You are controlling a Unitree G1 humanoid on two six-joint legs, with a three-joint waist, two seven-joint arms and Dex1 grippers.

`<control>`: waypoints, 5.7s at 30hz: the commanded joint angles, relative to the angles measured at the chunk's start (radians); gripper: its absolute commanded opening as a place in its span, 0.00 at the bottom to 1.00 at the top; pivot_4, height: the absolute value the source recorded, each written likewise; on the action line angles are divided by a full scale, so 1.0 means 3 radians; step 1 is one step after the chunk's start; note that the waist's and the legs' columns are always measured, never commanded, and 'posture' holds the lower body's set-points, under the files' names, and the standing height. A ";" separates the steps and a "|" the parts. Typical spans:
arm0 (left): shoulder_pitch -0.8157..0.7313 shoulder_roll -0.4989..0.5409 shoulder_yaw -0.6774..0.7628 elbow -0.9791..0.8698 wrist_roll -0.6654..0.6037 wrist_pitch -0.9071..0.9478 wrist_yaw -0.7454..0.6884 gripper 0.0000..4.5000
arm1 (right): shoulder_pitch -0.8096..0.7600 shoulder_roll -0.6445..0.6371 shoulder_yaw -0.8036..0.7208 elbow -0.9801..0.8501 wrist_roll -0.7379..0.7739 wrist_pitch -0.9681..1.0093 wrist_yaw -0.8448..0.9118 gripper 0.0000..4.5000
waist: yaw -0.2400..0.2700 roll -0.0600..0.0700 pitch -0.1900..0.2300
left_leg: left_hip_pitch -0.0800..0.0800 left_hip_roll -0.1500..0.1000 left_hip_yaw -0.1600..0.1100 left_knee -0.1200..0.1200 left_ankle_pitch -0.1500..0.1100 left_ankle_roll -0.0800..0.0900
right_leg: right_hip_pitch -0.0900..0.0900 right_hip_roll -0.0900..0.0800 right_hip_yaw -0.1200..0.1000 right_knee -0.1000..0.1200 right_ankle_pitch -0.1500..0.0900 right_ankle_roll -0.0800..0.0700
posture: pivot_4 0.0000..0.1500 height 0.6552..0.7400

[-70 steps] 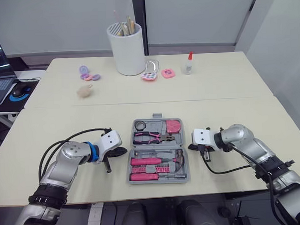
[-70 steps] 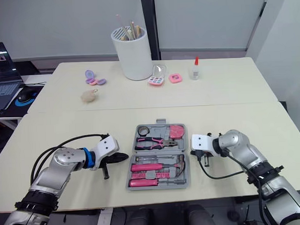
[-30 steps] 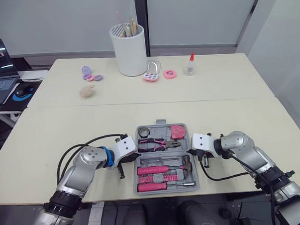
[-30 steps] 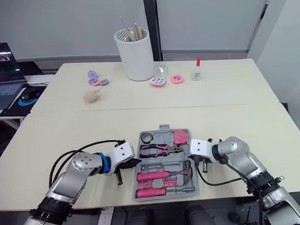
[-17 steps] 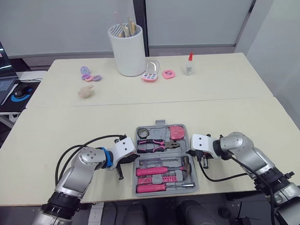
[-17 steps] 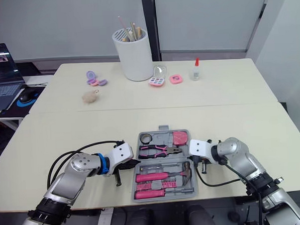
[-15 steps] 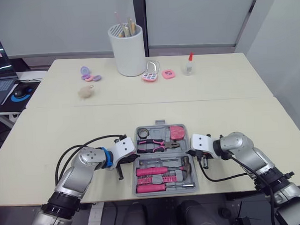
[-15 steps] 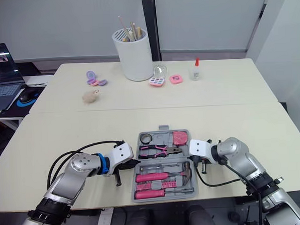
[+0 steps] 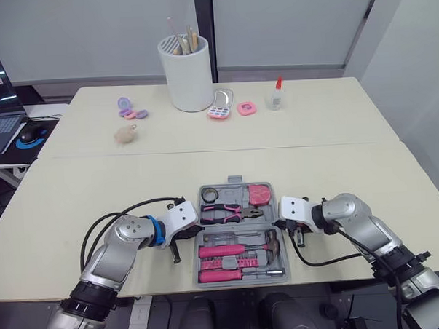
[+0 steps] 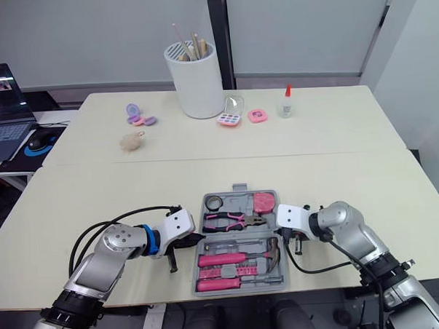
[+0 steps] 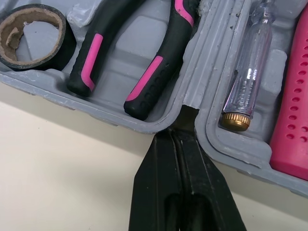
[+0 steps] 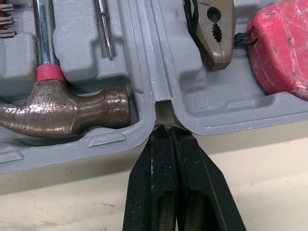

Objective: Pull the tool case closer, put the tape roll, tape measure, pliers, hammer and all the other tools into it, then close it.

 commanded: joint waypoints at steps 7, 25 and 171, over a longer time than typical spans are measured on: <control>-0.0046 0.0171 0.0168 0.0299 -0.0104 -0.0236 0.0039 0.00 | -0.0084 -0.0277 -0.0213 0.0146 0.0120 -0.0355 -0.0069 0.01 | 0.0002 0.0000 0.0000 | 0.0000 0.0000 0.0000 0.0000 0.0000 0.0000 | 0.0000 0.0000 -0.0001 0.0000 0.0000 0.0000 | 1.00 1.00; 0.0637 0.0676 0.0803 -0.0730 -0.1001 -0.0536 -0.0408 0.00 | -0.0386 -0.0265 -0.1420 0.0077 0.2247 0.2248 0.0213 0.64 | 0.0000 0.0002 0.0004 | -0.0002 0.0004 0.0000 -0.0002 0.0000 0.0000 | -0.0001 -0.0011 0.0000 -0.0001 0.0000 -0.0001 | 1.00 1.00; 0.1648 0.0732 0.0650 -0.1348 -0.0330 0.0016 0.0309 0.00 | 0.0651 -0.1271 -0.0080 -0.0910 0.0779 -0.0369 0.0068 0.44 | -0.0012 0.0008 0.0011 | -0.0012 0.0004 0.0013 -0.0044 0.0000 0.0000 | -0.0015 -0.0014 0.0009 -0.0054 -0.0001 0.0022 | 1.00 1.00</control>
